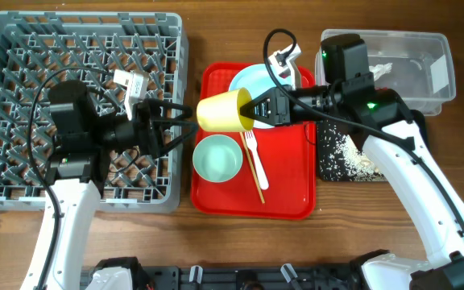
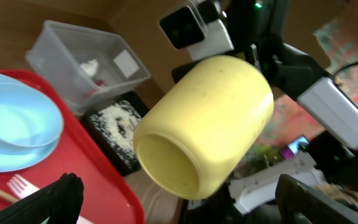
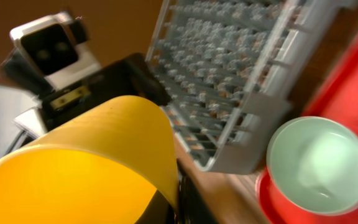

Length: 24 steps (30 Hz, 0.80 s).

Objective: Sort waste into correct bins and load items into the dishwasher rack
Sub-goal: 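Grasp the yellow cup with the left gripper and release it from the right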

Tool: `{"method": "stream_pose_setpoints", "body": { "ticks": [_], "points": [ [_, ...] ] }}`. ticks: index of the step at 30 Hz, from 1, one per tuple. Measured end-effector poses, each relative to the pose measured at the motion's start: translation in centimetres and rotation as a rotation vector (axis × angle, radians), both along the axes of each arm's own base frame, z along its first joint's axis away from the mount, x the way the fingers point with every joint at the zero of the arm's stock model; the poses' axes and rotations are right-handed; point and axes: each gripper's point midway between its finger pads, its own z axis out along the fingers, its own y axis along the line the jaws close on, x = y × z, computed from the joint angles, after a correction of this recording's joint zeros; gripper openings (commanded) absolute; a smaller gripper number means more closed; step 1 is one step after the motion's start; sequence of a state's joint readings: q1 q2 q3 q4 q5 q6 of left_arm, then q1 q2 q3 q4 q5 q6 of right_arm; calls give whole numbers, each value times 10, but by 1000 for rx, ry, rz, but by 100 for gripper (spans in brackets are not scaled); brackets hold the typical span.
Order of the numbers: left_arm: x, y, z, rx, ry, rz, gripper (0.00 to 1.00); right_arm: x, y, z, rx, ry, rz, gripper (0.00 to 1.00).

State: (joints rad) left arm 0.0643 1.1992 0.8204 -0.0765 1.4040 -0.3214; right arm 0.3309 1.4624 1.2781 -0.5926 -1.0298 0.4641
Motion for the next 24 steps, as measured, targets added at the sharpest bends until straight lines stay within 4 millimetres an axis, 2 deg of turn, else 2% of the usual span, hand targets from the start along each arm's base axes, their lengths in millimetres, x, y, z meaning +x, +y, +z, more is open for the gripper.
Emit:
{"method": "stream_pose_setpoints", "body": {
  "ticks": [3,12,20,24],
  "points": [
    [-6,-6,6,-15,-23,-47,100,-7,4,9,51,9,45,4],
    [-25,-37,20,-25,-153,-186,100,-17,7,20,112,39,102,4],
    [-22,-41,40,-34,-265,-185,100,-19,7,21,119,42,112,4],
    [-22,-41,45,-41,-252,-179,99,-19,7,21,120,42,112,4]
  ]
}}
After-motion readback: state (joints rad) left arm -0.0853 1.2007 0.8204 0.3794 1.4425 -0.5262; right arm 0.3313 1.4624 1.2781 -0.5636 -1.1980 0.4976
